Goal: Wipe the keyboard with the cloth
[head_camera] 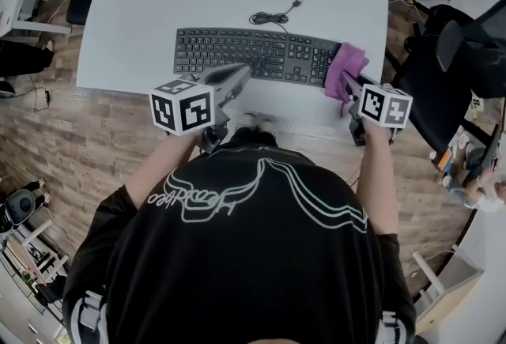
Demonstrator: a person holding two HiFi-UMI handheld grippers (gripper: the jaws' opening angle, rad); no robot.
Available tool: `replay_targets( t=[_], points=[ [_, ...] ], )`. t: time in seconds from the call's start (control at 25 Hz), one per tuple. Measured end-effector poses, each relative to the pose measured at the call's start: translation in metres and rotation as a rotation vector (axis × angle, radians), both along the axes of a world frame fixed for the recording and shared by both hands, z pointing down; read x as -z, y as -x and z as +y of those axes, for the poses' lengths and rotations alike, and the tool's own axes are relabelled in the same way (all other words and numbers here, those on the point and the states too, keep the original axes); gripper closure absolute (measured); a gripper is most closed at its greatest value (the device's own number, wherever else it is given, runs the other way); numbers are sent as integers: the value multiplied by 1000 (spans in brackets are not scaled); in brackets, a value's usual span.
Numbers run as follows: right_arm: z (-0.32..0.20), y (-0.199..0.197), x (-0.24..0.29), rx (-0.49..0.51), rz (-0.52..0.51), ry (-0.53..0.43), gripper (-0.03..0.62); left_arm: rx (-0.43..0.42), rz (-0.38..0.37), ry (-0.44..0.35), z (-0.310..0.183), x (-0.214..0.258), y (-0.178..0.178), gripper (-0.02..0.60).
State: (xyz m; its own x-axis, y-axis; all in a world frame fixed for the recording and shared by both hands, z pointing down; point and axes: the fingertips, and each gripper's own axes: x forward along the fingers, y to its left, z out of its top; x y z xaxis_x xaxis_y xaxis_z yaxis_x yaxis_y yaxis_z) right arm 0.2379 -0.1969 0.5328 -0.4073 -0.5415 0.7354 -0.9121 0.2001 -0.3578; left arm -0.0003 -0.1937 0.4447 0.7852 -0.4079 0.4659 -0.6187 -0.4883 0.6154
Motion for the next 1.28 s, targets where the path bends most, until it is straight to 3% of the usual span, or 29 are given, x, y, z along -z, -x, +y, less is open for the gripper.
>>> replay_targets(
  t=[0.2, 0.4, 0.6, 0.84, 1.28],
  points=[
    [-1, 22, 36, 60, -80, -119, 540, 60, -23, -6, 4, 10, 9, 575],
    [5, 47, 82, 142, -132, -232, 540, 85, 14, -39, 18, 37, 12, 575],
    [27, 70, 130, 186, -195, -340, 540, 46, 45, -103, 34, 66, 8, 575],
    [74, 97, 179, 203, -197, -468, 540, -41, 70, -205, 69, 97, 5, 575],
    [202, 184, 228, 206, -198, -590, 540, -95, 115, -333, 171, 136, 63, 575]
  ],
)
